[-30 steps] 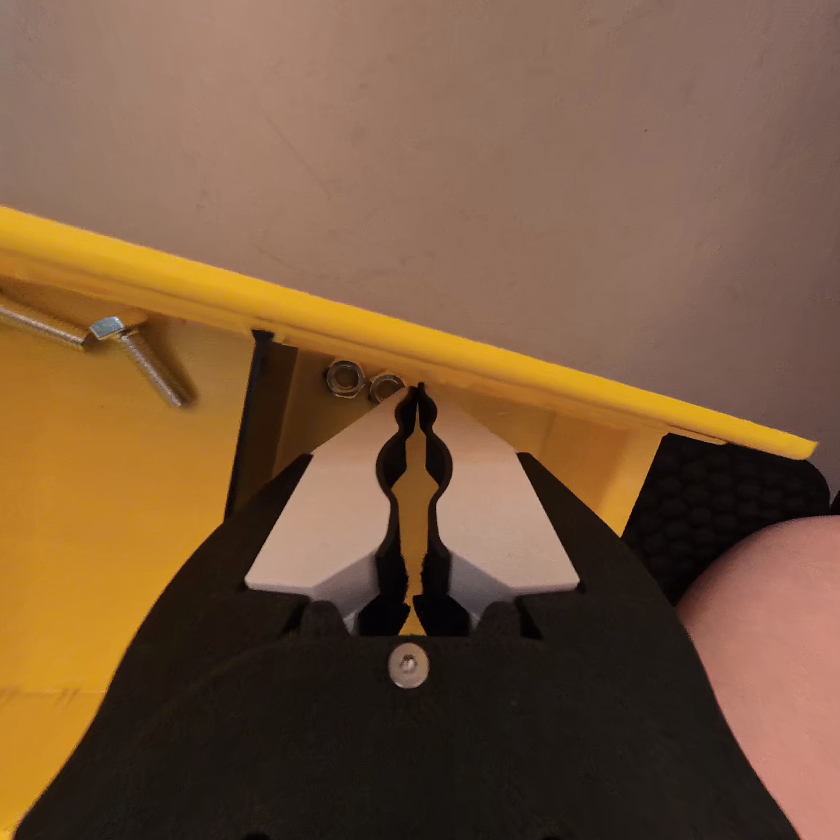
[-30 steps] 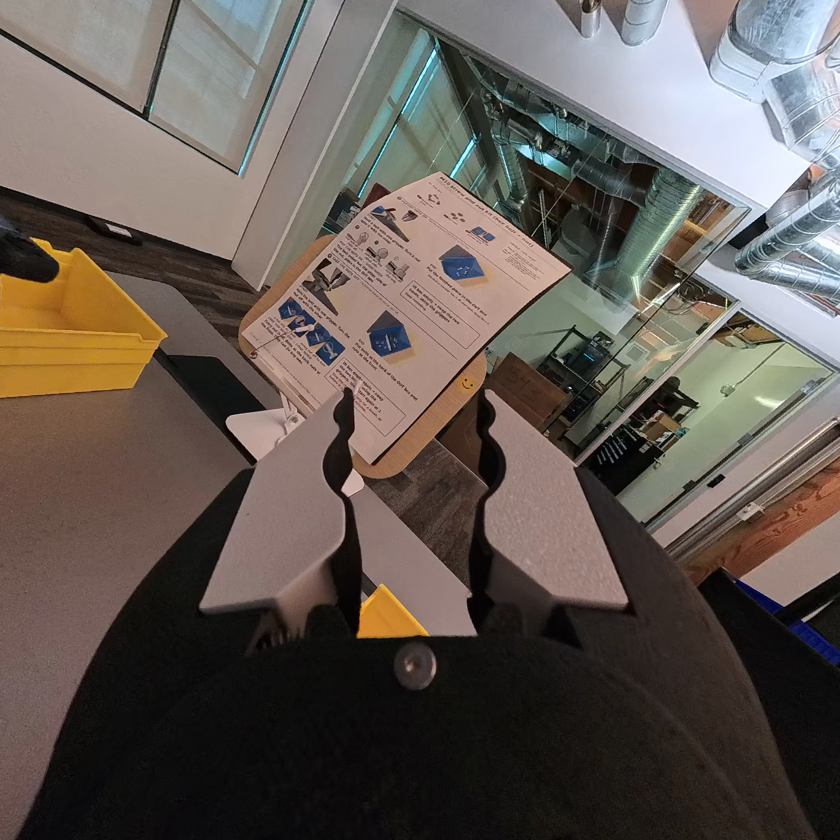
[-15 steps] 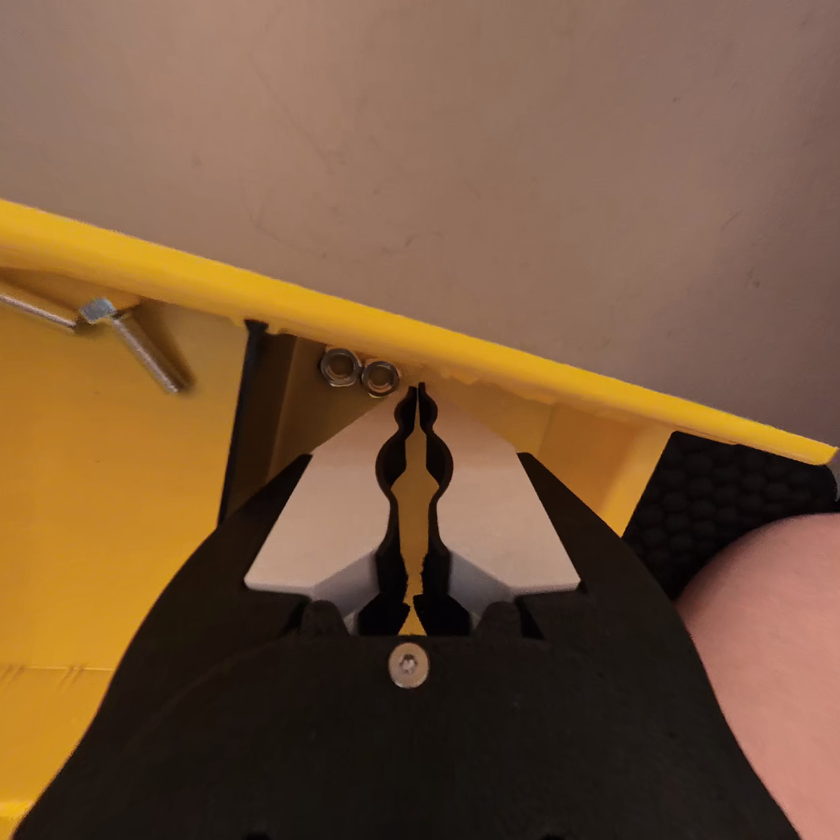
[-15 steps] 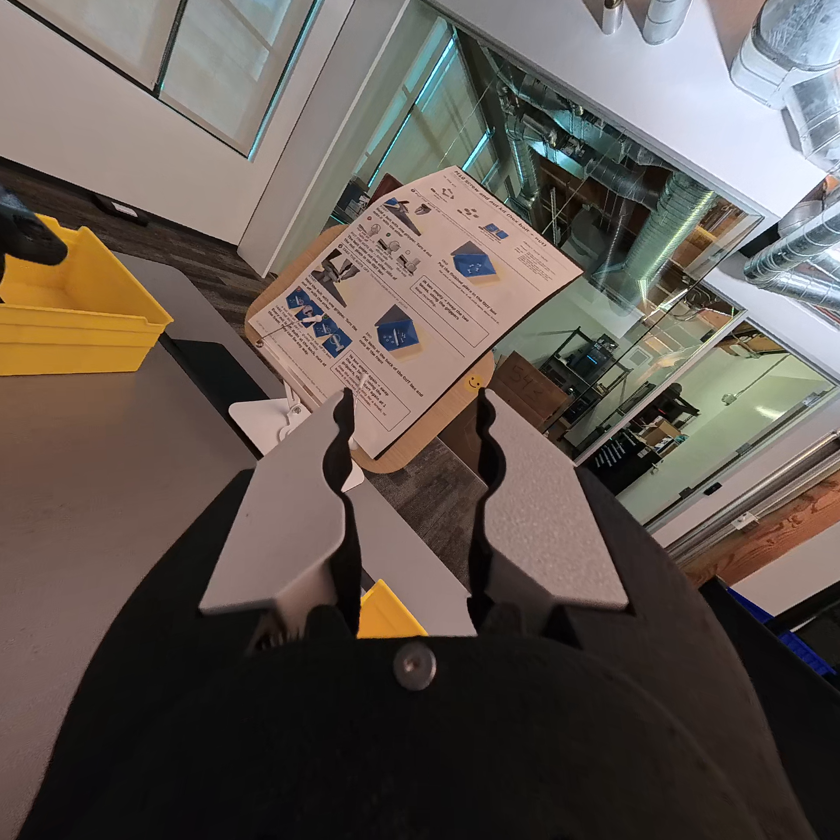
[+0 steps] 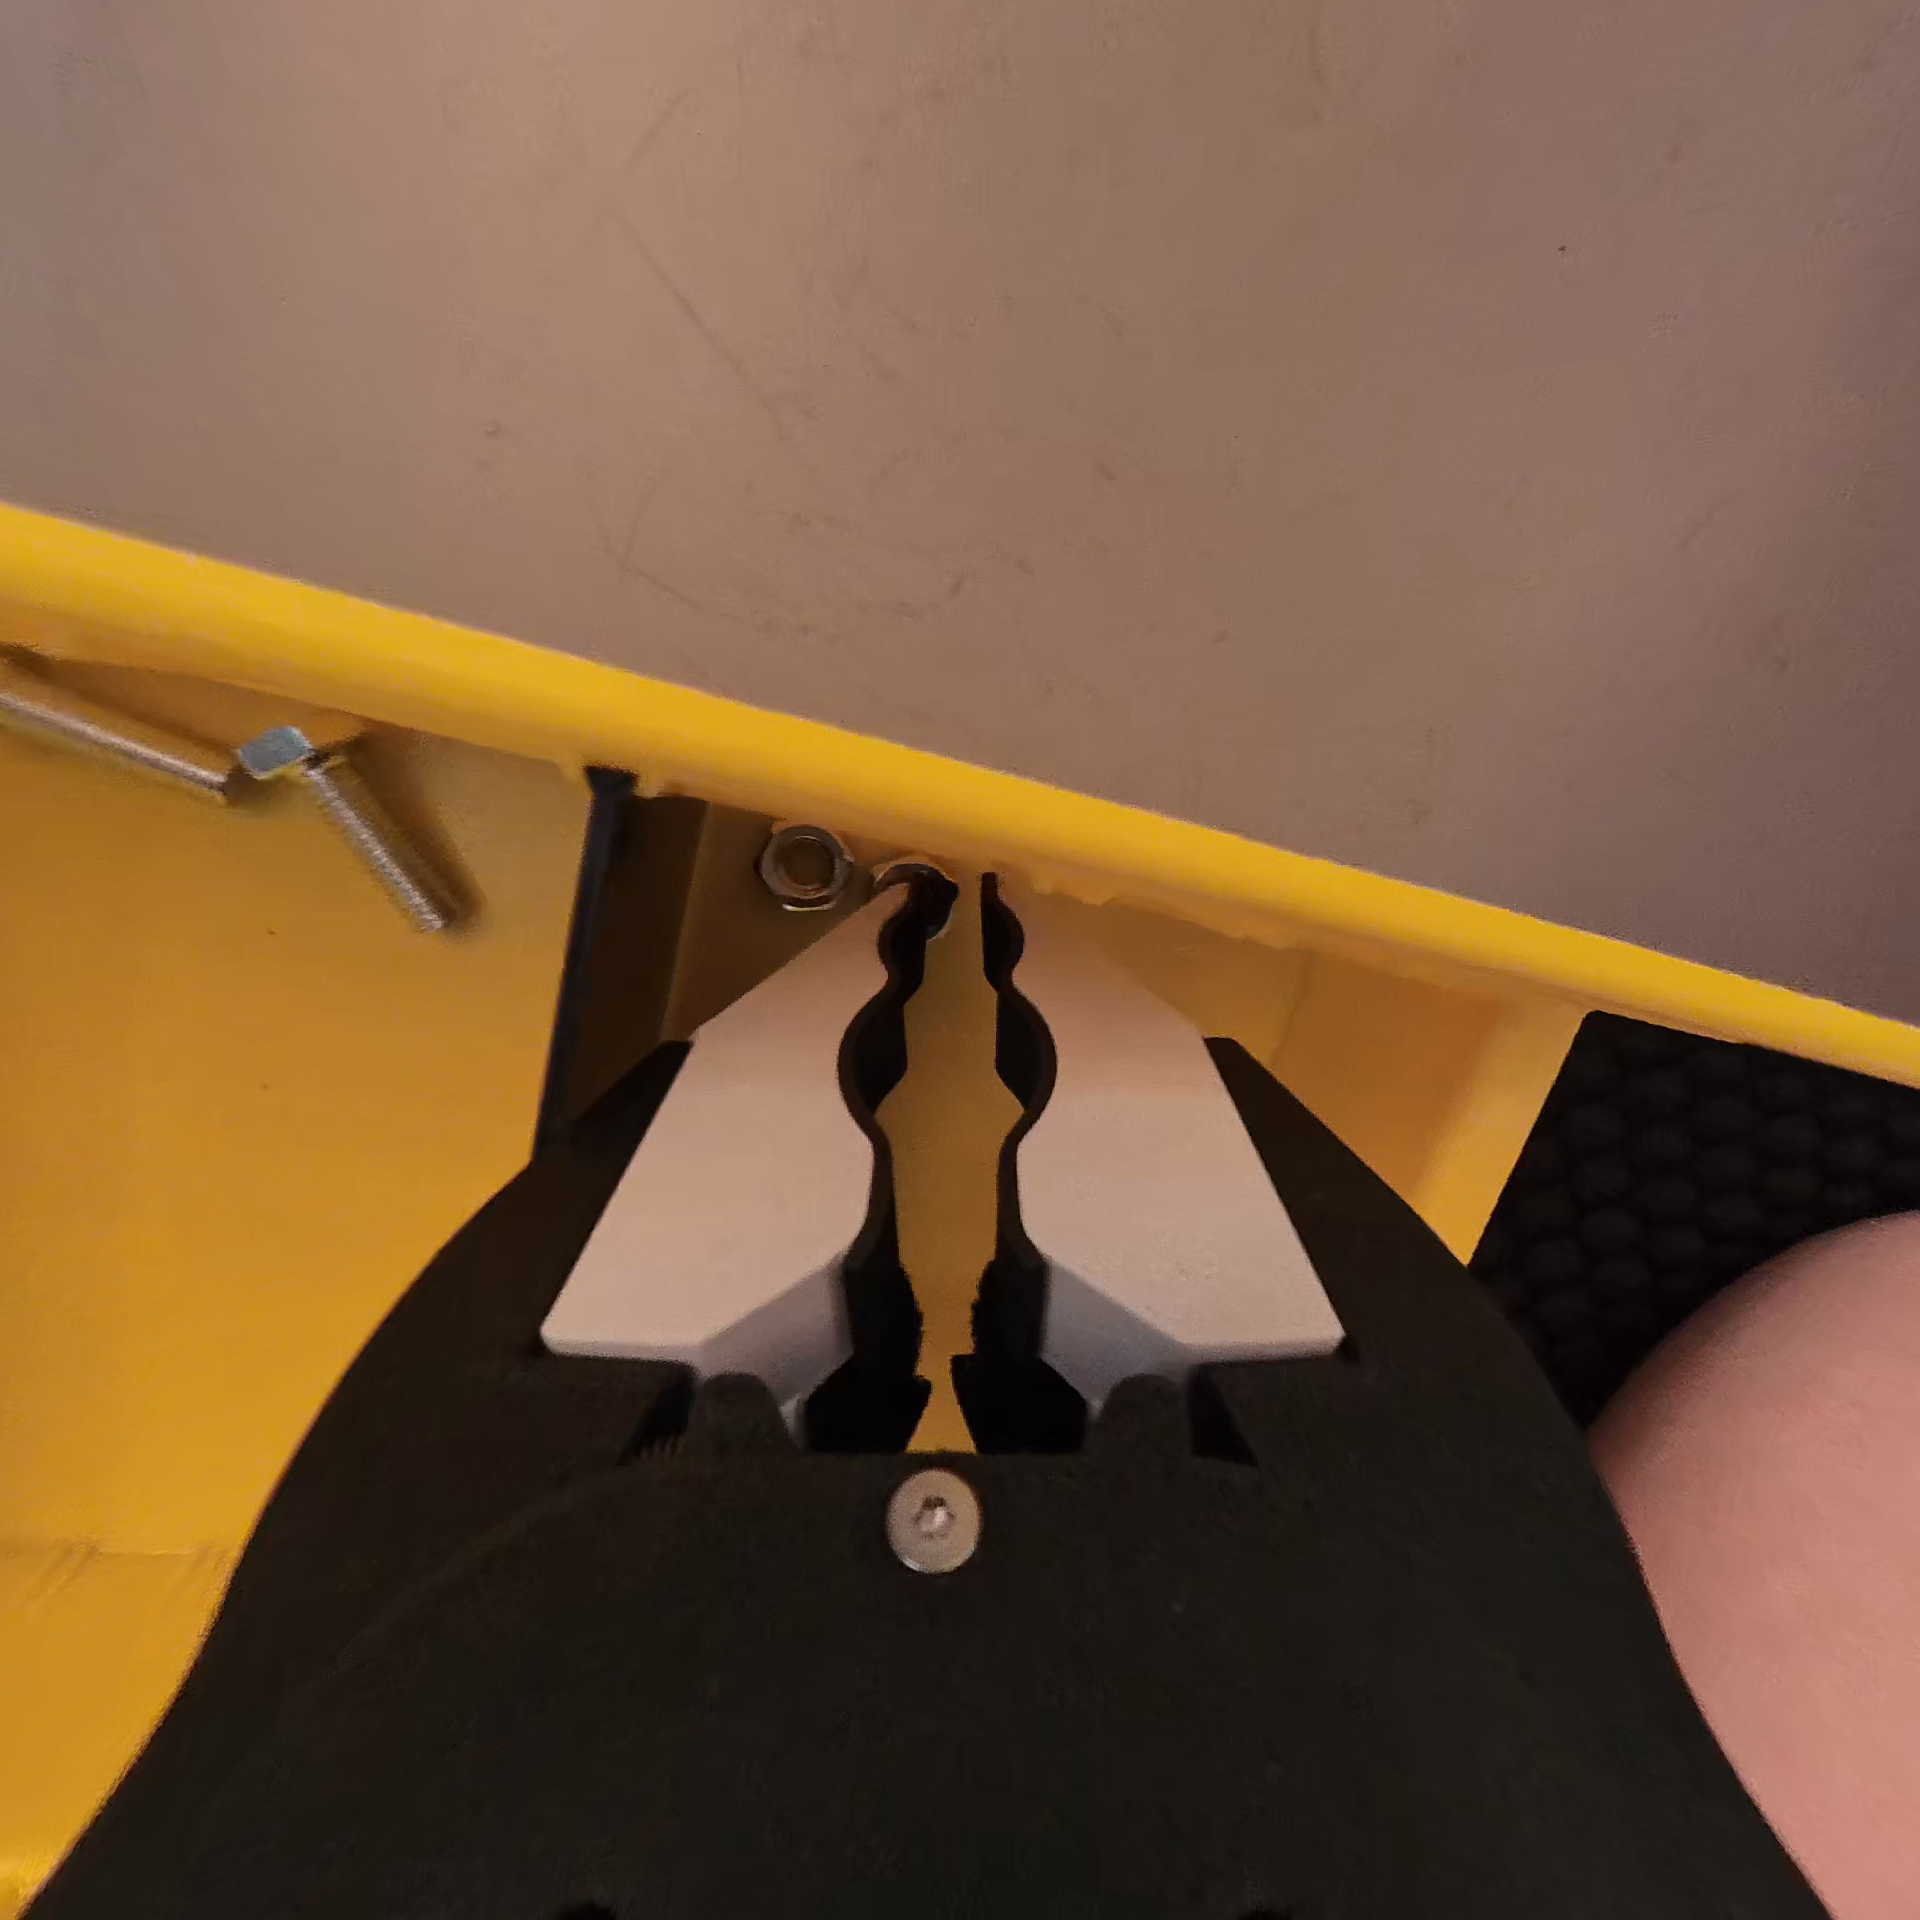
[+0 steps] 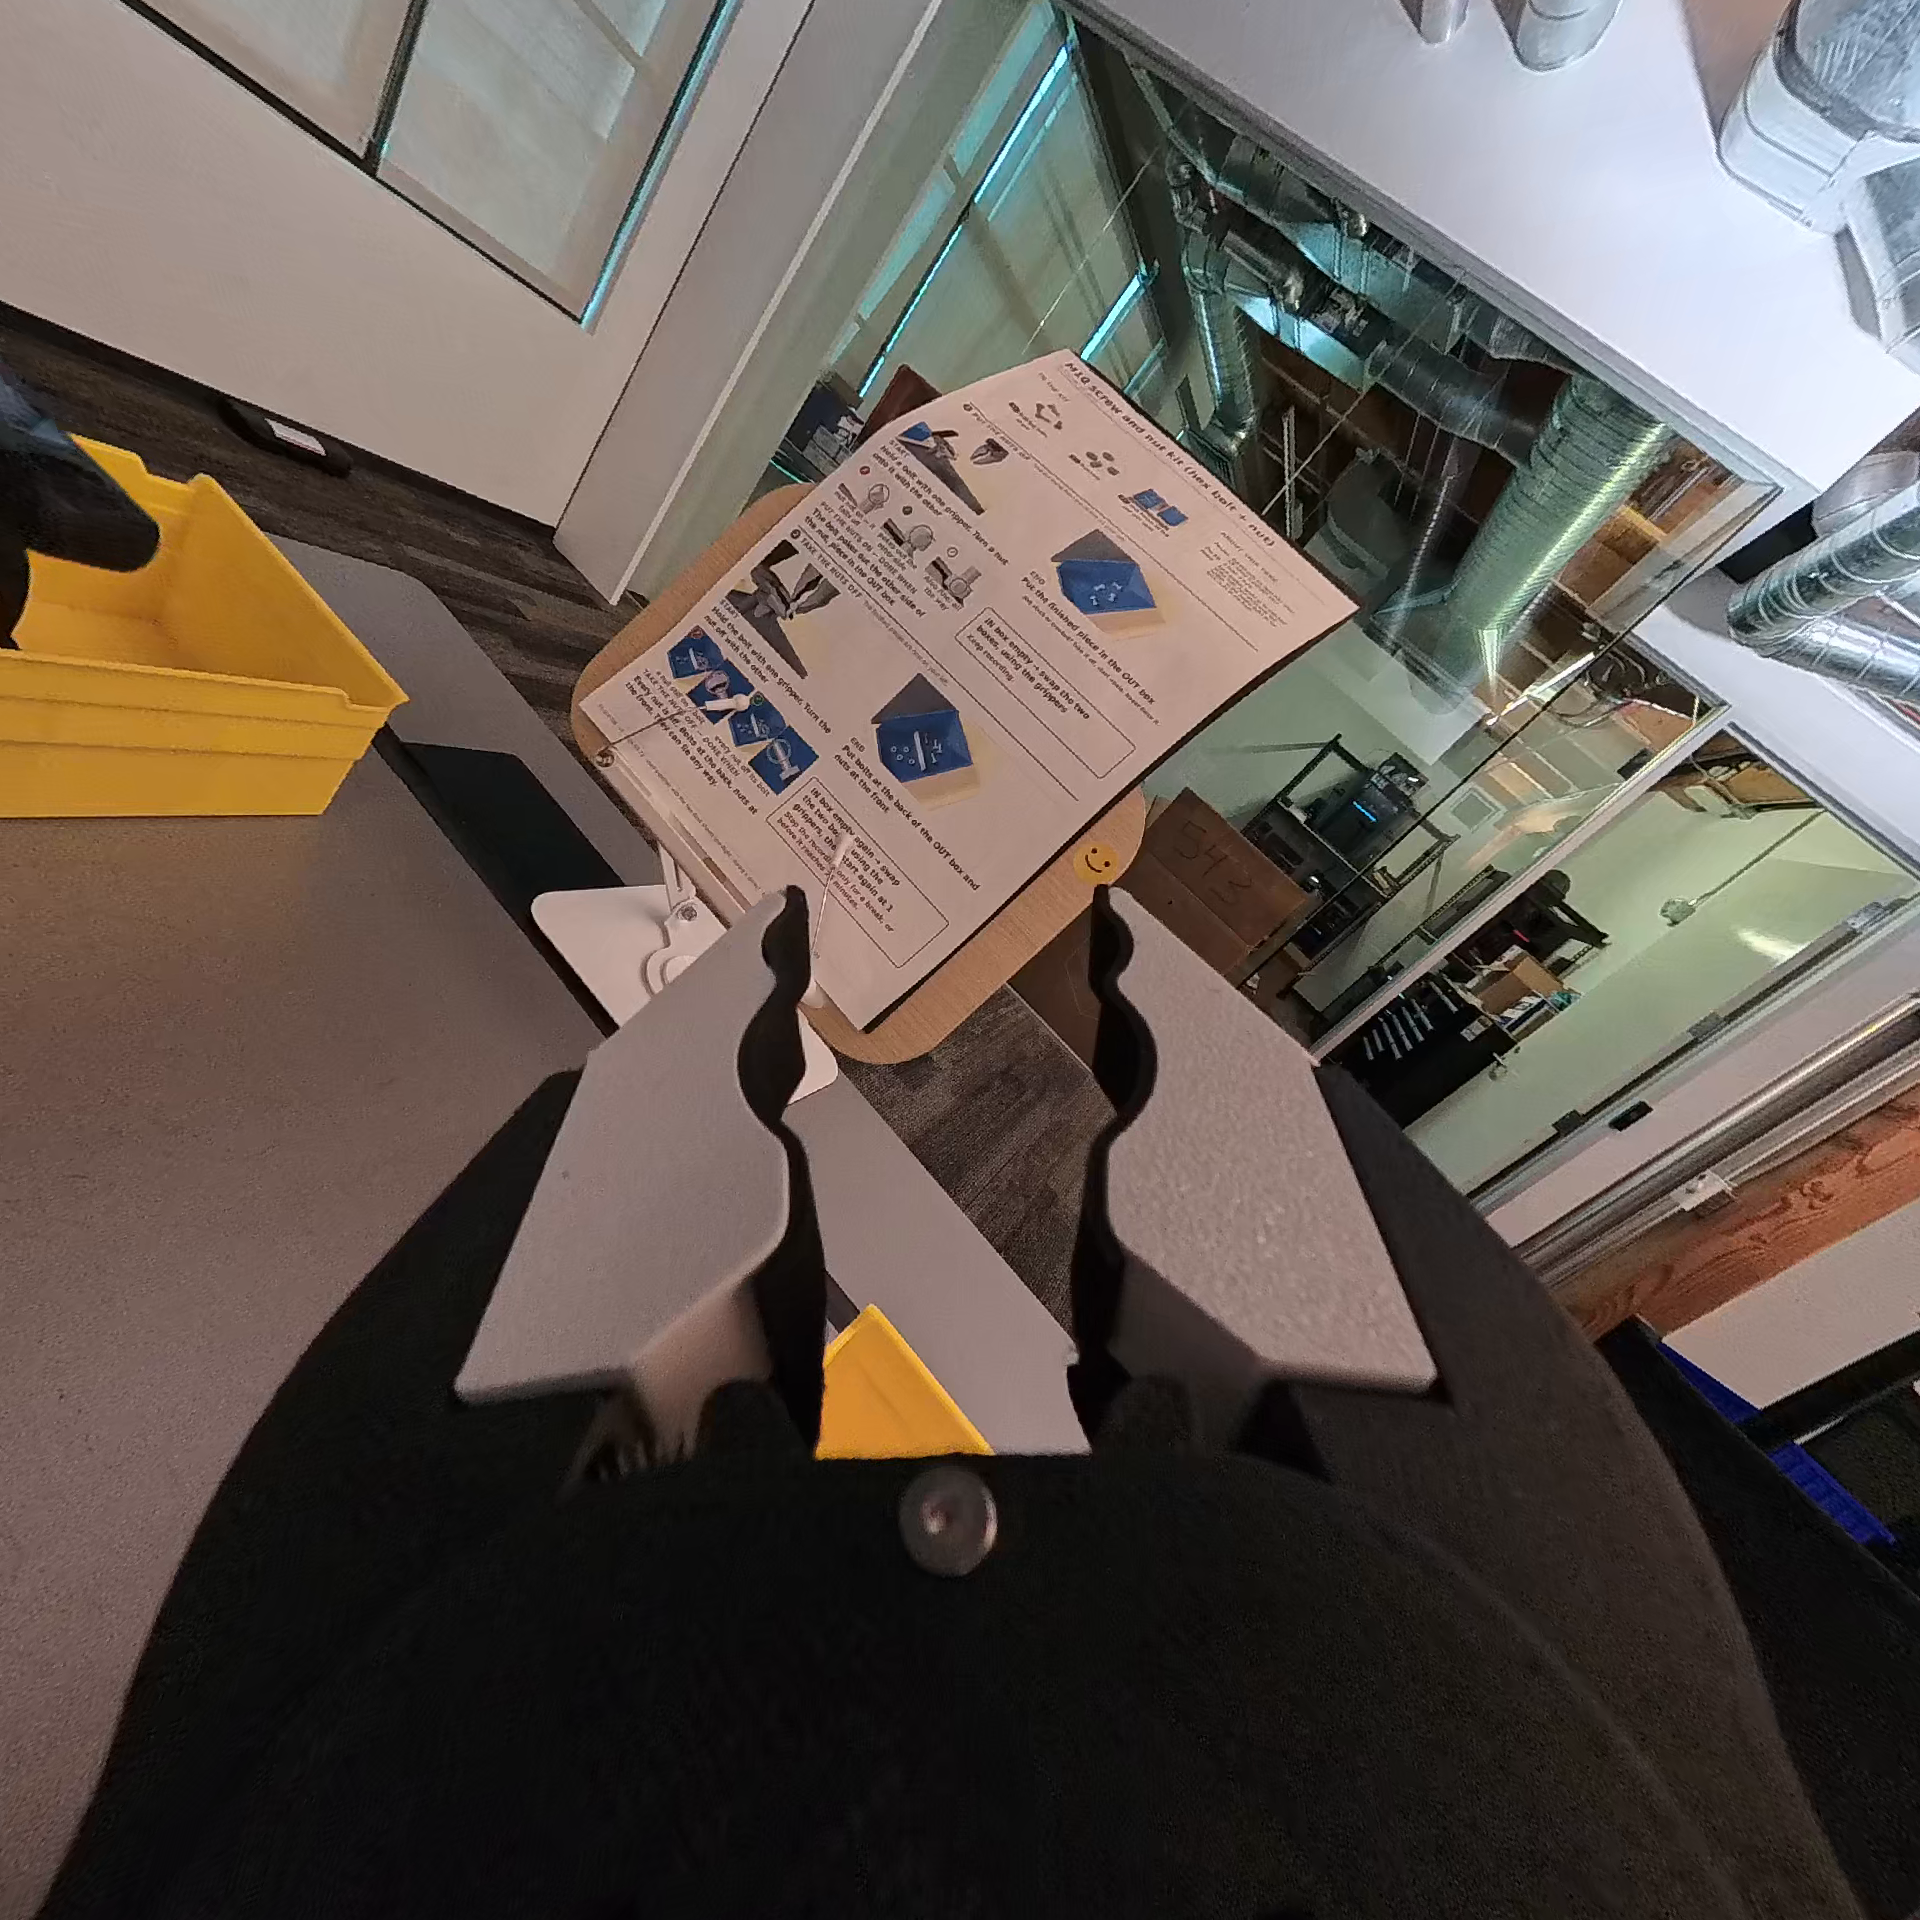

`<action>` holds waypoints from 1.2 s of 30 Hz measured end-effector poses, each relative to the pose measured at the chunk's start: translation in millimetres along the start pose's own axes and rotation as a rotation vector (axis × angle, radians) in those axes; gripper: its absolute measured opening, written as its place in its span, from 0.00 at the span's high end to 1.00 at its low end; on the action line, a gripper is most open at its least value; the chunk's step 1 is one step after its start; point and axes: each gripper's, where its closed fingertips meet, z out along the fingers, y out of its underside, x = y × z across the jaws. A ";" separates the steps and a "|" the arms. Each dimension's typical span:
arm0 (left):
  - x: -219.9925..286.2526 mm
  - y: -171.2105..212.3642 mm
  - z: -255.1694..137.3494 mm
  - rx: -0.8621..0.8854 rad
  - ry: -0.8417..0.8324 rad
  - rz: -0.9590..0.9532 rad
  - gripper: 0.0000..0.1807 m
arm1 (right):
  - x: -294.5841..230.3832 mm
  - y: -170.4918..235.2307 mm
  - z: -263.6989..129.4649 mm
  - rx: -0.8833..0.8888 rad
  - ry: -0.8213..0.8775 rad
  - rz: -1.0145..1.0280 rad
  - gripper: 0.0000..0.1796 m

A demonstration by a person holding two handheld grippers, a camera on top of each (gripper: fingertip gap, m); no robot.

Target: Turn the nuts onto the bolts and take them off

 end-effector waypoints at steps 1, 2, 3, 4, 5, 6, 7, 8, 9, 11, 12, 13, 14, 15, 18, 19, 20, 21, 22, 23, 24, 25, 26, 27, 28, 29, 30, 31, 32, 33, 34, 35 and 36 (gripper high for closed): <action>1.5 1.2 1.1 -0.009 0.009 -0.002 0.97 | -0.1 0.2 -0.1 -0.001 0.000 -0.002 0.70; 2.1 2.1 1.0 -0.014 0.012 -0.004 0.97 | 0.0 0.3 -0.4 -0.003 0.000 -0.003 0.70; 2.9 3.4 0.8 -0.020 0.017 -0.010 0.97 | 0.1 0.3 -0.5 -0.002 0.000 -0.004 0.70; 3.5 4.5 0.5 -0.022 0.021 -0.015 0.97 | 0.2 0.0 -0.8 -0.001 0.000 -0.004 0.70; 3.5 5.4 0.2 -0.022 0.023 -0.020 0.97 | 0.3 -0.2 -0.9 0.000 0.000 -0.003 0.70; 3.4 6.2 -0.1 -0.020 0.026 -0.027 0.97 | 0.3 -0.2 -1.0 0.000 -0.001 -0.004 0.70; 4.1 7.5 -0.5 -0.020 0.033 -0.038 0.98 | 0.3 -0.1 -1.2 -0.001 0.000 -0.005 0.70; 5.1 9.8 -1.2 -0.024 0.042 -0.049 0.98 | 0.4 0.0 -1.3 -0.002 0.000 -0.006 0.70; 5.3 12.3 -2.0 -0.028 0.044 -0.060 0.98 | 0.4 0.1 -1.5 -0.003 0.001 -0.007 0.70; 5.4 17.9 -3.7 -0.039 0.043 -0.077 0.98 | 0.4 0.0 -1.8 -0.003 0.001 -0.009 0.70; 4.7 21.0 -4.6 -0.048 0.036 -0.084 0.98 | 0.3 -0.1 -1.9 -0.003 0.001 -0.009 0.70; 4.2 23.9 -5.5 -0.055 0.030 -0.092 0.98 | 0.2 0.0 -1.7 -0.004 0.000 -0.010 0.70; 4.0 26.8 -6.3 -0.063 0.028 -0.102 0.97 | -0.2 0.3 -1.5 -0.006 -0.001 -0.012 0.70; 3.3 29.4 -7.2 -0.072 0.023 -0.111 0.97 | -0.5 0.6 -1.2 -0.008 -0.002 -0.013 0.70; 0.7 35.1 -9.2 -0.098 0.002 -0.132 0.98 | -2.3 1.0 0.1 -0.012 -0.006 -0.019 0.70; -0.6 36.1 -9.8 -0.106 -0.009 -0.131 0.98 | -2.9 1.2 0.5 -0.014 -0.008 -0.022 0.70; -2.4 36.7 -10.5 -0.113 -0.024 -0.130 0.98 | -3.4 1.5 0.8 -0.016 -0.009 -0.025 0.70; -4.2 37.3 -11.3 -0.121 -0.039 -0.129 0.98 | -3.7 1.7 1.0 -0.018 -0.009 -0.029 0.70; -4.9 37.8 -11.9 -0.128 -0.048 -0.127 0.98 | -3.8 1.8 1.1 -0.019 -0.009 -0.032 0.70; -4.6 38.6 -12.7 -0.136 -0.052 -0.127 0.98 | -3.8 1.7 0.9 -0.018 -0.009 -0.034 0.70; -3.4 39.6 -13.6 -0.147 -0.051 -0.128 0.98 | -3.8 1.4 0.7 -0.017 -0.008 -0.035 0.70; -2.4 39.8 -14.9 -0.153 -0.051 -0.131 0.98 | -3.8 1.2 0.6 -0.015 -0.009 -0.035 0.70; -1.8 39.3 -16.5 -0.154 -0.054 -0.134 0.98 | -3.8 1.0 0.4 -0.014 -0.009 -0.034 0.70; -0.9 38.2 -18.2 -0.151 -0.054 -0.136 0.98 | -3.8 0.9 0.4 -0.013 -0.009 -0.034 0.70; -0.4 37.1 -20.1 -0.148 -0.058 -0.137 0.98 | -3.7 0.9 0.4 -0.013 -0.009 -0.034 0.70; 0.1 36.2 -22.2 -0.144 -0.063 -0.137 0.98 | -4.0 0.9 0.4 -0.014 -0.010 -0.035 0.70; 0.2 35.7 -24.7 -0.142 -0.071 -0.140 0.98 | -4.2 0.9 0.6 -0.014 -0.011 -0.036 0.70; -0.3 36.0 -28.1 -0.144 -0.085 -0.147 0.98 | -4.6 0.9 0.7 -0.014 -0.012 -0.037 0.70; -1.0 36.0 -32.6 -0.143 -0.103 -0.156 0.98 | -5.1 0.8 1.0 -0.014 -0.013 -0.038 0.70; -1.4 34.5 -38.5 -0.133 -0.122 -0.164 0.98 | -5.6 0.9 1.4 -0.015 -0.015 -0.038 0.70; -0.8 31.0 -45.6 -0.111 -0.139 -0.170 0.98 | -6.2 1.0 1.9 -0.016 -0.016 -0.039 0.70; -0.3 26.1 -54.0 -0.081 -0.161 -0.176 0.98 | -6.9 1.1 2.5 -0.017 -0.018 -0.041 0.70; 0.3 19.7 -63.7 -0.046 -0.188 -0.180 0.98 | -7.6 1.2 3.2 -0.018 -0.020 -0.042 0.70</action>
